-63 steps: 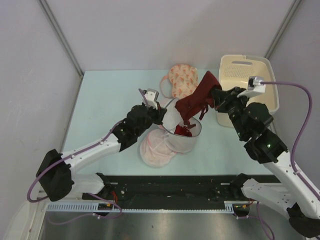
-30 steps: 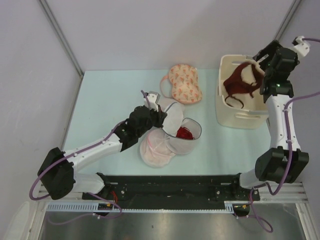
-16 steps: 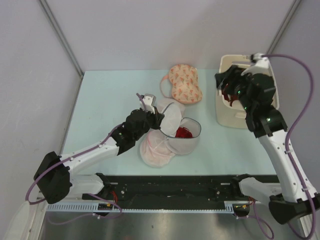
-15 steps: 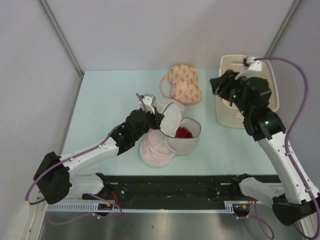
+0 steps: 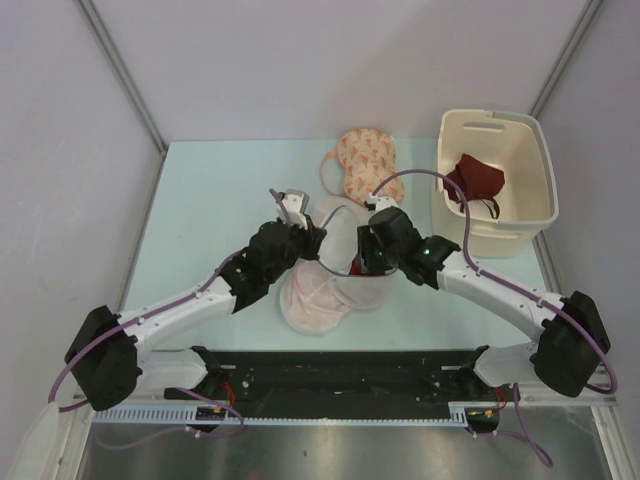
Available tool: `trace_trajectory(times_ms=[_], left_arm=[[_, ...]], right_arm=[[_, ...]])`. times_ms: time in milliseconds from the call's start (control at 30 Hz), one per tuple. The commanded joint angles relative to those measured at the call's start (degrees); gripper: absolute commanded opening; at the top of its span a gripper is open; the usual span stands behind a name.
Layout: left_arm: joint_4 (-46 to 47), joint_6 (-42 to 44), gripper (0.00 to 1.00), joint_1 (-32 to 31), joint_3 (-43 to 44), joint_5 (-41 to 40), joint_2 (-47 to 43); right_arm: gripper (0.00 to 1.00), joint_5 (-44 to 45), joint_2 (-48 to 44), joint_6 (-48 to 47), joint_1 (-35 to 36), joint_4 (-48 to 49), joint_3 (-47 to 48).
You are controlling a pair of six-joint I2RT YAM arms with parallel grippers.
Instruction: Unzip the laundry bag and remove the bra
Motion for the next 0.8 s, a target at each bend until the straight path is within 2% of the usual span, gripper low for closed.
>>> trace_trajectory(times_ms=[0, 133, 233, 633, 767], left_arm=[[1.5, -1.0, 0.00, -0.1, 0.1, 0.2, -1.2], [1.2, -1.1, 0.00, -0.1, -0.5, 0.0, -1.7], [1.5, -1.2, 0.00, -0.1, -1.3, 0.0, -2.5], [-0.3, -0.5, 0.00, -0.1, -2.1, -0.3, -4.4], [-0.6, -1.0, 0.00, -0.1, -2.2, 0.2, -4.0]], right_arm=[[0.43, 0.6, 2.9, 0.5, -1.0, 4.1, 1.3], [0.59, -0.2, 6.2, 0.9, -0.2, 3.2, 0.2], [0.67, -0.7, 7.4, 1.8, 1.2, 3.0, -0.8], [0.76, -3.1, 11.8, 4.7, 2.2, 15.0, -8.8], [0.73, -0.7, 15.1, 4.9, 2.2, 17.8, -9.1]])
